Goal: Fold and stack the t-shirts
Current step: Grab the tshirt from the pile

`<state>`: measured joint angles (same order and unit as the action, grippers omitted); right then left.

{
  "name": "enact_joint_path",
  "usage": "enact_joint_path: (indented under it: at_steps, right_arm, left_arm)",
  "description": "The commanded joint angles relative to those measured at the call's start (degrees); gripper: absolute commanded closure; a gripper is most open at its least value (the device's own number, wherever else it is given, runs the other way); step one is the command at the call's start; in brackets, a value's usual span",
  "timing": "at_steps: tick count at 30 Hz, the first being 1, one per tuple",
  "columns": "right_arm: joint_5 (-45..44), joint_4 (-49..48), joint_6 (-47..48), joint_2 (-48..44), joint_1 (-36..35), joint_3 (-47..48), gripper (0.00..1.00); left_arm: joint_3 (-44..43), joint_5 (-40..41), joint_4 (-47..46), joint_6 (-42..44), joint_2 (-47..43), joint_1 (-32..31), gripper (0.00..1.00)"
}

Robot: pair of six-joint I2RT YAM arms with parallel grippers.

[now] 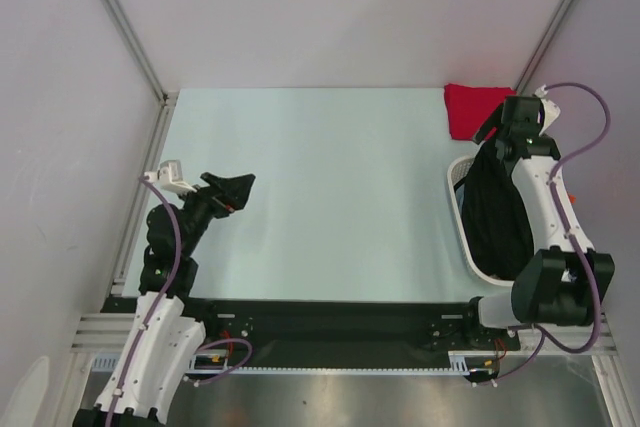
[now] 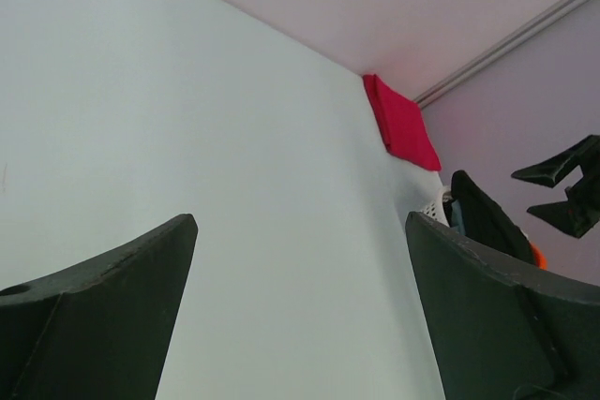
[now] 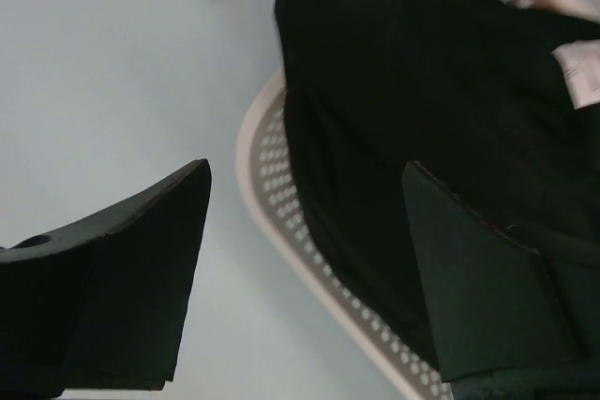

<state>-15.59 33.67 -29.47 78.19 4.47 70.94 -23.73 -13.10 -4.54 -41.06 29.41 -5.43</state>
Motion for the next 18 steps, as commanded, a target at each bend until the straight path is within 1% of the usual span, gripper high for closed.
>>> enact_joint_path:
  at_steps: [1, 3, 4, 6, 8, 10, 12, 13, 15, 18]
  right_arm:
    - [-11.6, 4.0, 7.1, 4.1, 0.3, 5.9, 0.14]
    - [-11.3, 2.5, 9.2, 7.5, 0.5, 8.2, 0.16]
    - [-11.8, 2.5, 9.6, 9.2, 0.4, 9.4, 0.19]
    - [-13.0, 3.2, 11.0, 13.4, 0.4, 12.0, 0.2]
    - [-12.5, -1.3, 14.5, 15.2, 0.4, 11.9, 0.24]
    - [-13.2, -3.4, 17.9, 18.0, 0.4, 12.1, 0.28]
    - [-12.0, -6.7, 20.5, 19.5, 0.4, 12.0, 0.31]
    - [-11.0, -7.6, 21.6, 20.8, 0.3, 12.0, 0.36]
    - [-12.1, -7.4, 22.4, 22.1, 0.3, 12.6, 0.37]
    - [-10.0, -8.4, 22.7, 23.2, 0.2, 12.0, 0.37]
  left_arm:
    - [-3.4, -1.5, 5.7, -1.0, 3.0, 0.5, 0.0]
    - [-3.6, -1.7, 4.8, -0.1, 3.4, 0.4, 0.0]
    - [-3.4, -2.0, 4.8, 0.3, 3.4, 0.4, 0.0]
    - [-3.1, -1.8, 2.1, 1.0, 3.5, 0.5, 0.0]
    - [-3.2, -1.5, 2.0, 1.2, 3.7, 0.5, 0.0]
    - [-3.3, -1.8, 2.2, 1.5, 3.9, 0.5, 0.0]
    - [-4.6, -1.9, 3.9, 2.6, 4.5, 0.5, 0.0]
    - [-5.1, -2.0, 4.2, 2.9, 4.7, 0.6, 0.0]
    - [-6.8, -1.4, 7.5, 2.7, 5.3, 0.6, 0.0]
    - [-9.0, -0.1, 9.9, 2.7, 5.5, 0.5, 0.0]
